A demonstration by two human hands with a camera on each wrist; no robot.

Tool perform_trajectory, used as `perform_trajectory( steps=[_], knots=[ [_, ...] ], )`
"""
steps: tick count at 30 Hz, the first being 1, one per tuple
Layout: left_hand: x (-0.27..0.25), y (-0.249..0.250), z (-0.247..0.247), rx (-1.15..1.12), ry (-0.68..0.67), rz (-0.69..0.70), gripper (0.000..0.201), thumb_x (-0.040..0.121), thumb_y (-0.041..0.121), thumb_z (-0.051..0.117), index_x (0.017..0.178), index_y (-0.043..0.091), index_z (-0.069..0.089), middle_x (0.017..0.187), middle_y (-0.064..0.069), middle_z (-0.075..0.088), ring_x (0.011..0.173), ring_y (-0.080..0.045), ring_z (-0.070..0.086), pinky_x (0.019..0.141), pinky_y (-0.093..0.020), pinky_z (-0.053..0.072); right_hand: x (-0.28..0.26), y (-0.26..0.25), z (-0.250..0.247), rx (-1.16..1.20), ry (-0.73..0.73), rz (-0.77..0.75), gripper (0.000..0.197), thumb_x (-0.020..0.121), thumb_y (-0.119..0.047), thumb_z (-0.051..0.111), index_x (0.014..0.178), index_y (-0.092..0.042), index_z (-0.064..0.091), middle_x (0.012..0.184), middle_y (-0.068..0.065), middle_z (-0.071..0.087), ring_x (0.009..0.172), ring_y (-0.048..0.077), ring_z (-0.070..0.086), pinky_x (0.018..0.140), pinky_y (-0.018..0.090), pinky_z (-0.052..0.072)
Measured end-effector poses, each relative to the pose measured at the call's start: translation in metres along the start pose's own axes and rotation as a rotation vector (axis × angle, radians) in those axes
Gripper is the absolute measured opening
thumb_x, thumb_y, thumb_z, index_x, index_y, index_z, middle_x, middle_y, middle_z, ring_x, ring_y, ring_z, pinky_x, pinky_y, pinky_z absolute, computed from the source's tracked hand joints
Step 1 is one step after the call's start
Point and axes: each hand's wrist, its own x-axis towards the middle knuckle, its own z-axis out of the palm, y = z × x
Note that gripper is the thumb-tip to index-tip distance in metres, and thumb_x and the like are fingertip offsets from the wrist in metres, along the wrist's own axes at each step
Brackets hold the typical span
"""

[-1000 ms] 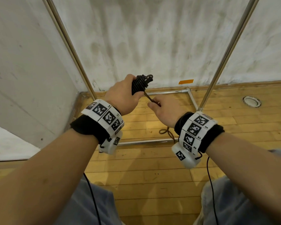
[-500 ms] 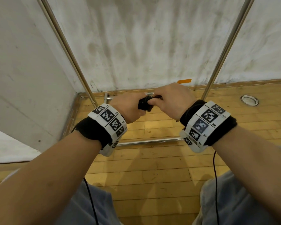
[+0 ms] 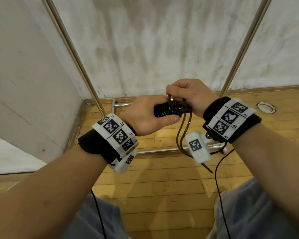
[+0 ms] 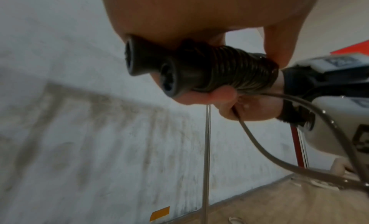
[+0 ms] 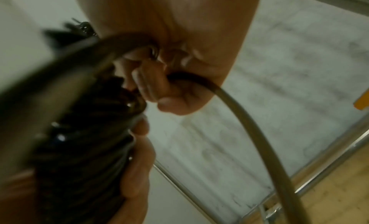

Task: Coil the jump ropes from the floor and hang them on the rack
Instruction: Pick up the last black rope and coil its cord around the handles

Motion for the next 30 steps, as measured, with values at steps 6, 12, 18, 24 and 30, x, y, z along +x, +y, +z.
perform_trajectory(
  steps=[6,12,18,24,30],
  knots=[
    [0.004,0.008,-0.004,-0.171,0.21,-0.091,0.037,0.075,0.051,0.065,0.087,0.017,0.062,0.067,0.001,0.062,0.06,-0.02,0.064,0.058,-0.039,0.054,-0.001,0.01,0.016,0.297,0.04,0.127,0.024,0.094,-0.01,0.049,0.077,-0.01,0.067,0.054,-0.001,0.058,0.048,0.013,0.05,0.049,0.025,0.049],
    [0.018,-0.005,-0.009,-0.176,0.333,-0.279,0.033,0.082,0.05,0.065,0.085,0.019,0.053,0.065,0.005,0.061,0.049,-0.006,0.061,0.044,-0.019,0.042,-0.008,0.016,0.038,-0.075,0.01,0.062,0.02,0.097,-0.009,0.041,0.088,-0.014,0.058,0.061,0.002,0.054,0.05,0.016,0.054,0.06,0.036,0.052],
    [0.021,-0.012,-0.013,-0.137,0.158,-0.297,0.031,0.09,0.033,0.061,0.111,0.012,0.05,0.086,0.001,0.063,0.069,-0.012,0.065,0.062,-0.035,0.055,-0.009,0.02,0.044,-0.243,0.019,0.153,0.015,0.098,-0.014,0.037,0.096,-0.014,0.052,0.063,0.002,0.046,0.045,0.017,0.045,0.059,0.042,0.05],
    [0.021,-0.024,-0.012,0.18,0.264,-0.239,0.035,0.089,0.038,0.06,0.113,0.013,0.057,0.084,0.008,0.054,0.076,-0.011,0.053,0.057,-0.016,0.035,-0.006,0.018,0.043,-0.394,0.074,0.117,0.024,0.098,-0.017,0.038,0.083,-0.013,0.056,0.057,-0.002,0.043,0.045,0.012,0.035,0.046,0.027,0.029],
    [0.021,-0.033,-0.013,0.36,0.26,-0.291,0.043,0.086,0.051,0.059,0.11,0.017,0.05,0.087,0.007,0.053,0.078,-0.016,0.055,0.064,-0.031,0.047,-0.008,0.018,0.043,-0.555,0.102,0.079,0.028,0.097,-0.017,0.038,0.096,-0.006,0.064,0.062,-0.005,0.048,0.053,0.009,0.042,0.051,0.025,0.033]
  ],
)
